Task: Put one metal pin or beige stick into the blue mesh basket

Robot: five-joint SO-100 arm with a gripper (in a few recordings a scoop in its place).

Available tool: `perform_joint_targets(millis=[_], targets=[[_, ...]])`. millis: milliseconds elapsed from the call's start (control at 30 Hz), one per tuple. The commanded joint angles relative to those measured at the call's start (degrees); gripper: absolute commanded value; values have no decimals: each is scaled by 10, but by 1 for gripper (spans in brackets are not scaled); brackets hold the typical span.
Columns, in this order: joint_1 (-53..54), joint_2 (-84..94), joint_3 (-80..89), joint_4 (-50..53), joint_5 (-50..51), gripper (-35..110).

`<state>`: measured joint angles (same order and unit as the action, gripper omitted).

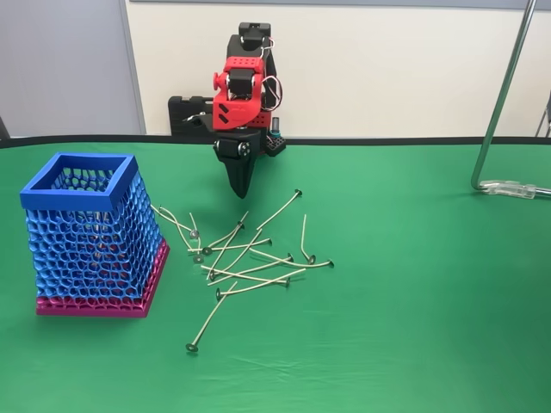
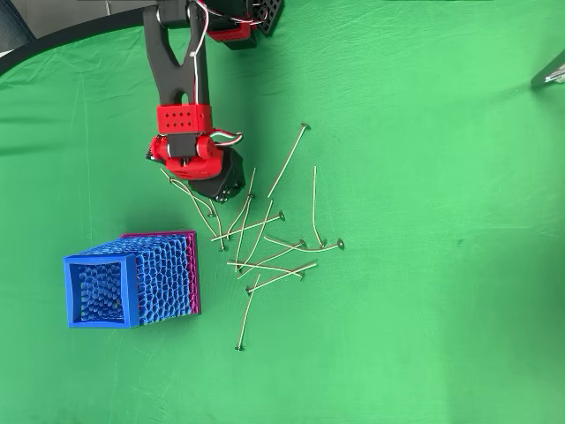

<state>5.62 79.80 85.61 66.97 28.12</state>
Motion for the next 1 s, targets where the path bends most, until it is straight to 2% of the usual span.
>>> perform_joint_targets(millis=[0, 300, 400, 700, 967], targets=[[2, -18, -44, 4, 34, 0], [-16, -71, -85, 6, 91, 1], [-18, -74, -91, 6, 95, 9], [-11, -86, -76, 9, 104, 17], [-7, -105, -77, 9, 101, 15]])
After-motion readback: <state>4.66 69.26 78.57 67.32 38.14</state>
